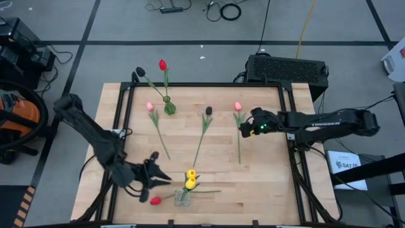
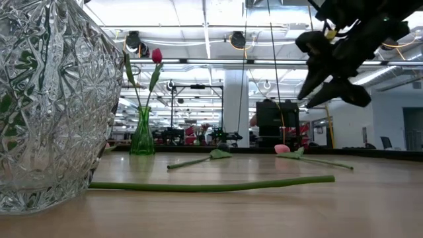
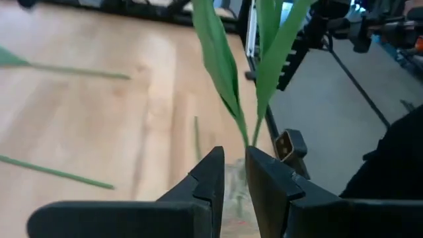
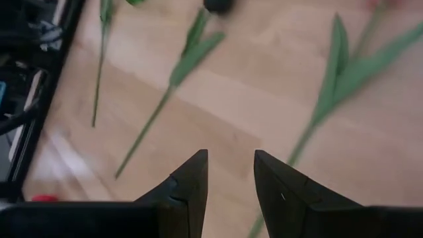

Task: Sort flowers into vase by color
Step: Put the right pink flower into the transparent vase

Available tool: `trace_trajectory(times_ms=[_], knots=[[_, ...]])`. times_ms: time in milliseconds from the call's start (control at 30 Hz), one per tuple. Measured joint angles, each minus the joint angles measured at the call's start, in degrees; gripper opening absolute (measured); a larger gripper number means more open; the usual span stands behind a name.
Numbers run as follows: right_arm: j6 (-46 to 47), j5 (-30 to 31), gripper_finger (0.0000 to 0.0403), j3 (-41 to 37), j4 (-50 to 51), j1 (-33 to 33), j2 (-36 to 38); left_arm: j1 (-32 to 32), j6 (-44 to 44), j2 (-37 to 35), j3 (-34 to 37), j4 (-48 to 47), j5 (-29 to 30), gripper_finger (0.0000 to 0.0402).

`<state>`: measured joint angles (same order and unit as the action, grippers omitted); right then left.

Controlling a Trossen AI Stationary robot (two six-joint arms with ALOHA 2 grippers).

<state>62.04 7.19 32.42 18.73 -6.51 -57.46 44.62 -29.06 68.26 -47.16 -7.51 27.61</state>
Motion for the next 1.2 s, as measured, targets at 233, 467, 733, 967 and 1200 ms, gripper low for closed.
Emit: trace_trajectory(times_ms=[233,467,733,967,1200], knots=[[-6.35,0.33,0.0114,0.0,-11.13,-1.95,-5.11,-0.07,13.41,-9.15,-0.02,-3.75,8.88,0.0068],[-12.7,0.34,0.0114,4.56,-14.29,-3.33,-11.11,-0.02,19.08,-12.31,-0.02,-3.6,10.93,0.0068],[-25.1,0.47,0.0114,18.95,-1.7,-5.58,-19.66,-3.08,15.4,-12.53,1.18,-4.77,12.15,0.0068],[-23.55,0.4,0.0114,33.35,22.82,-8.91,-27.99,-10.82,12.74,-13.41,12.55,8.06,3.34,0.0068],[-16.49,0.45,0.0114,33.44,32.71,-10.84,-32.33,-21.11,17.61,-22.23,25.64,23.42,-11.27,0.0068]])
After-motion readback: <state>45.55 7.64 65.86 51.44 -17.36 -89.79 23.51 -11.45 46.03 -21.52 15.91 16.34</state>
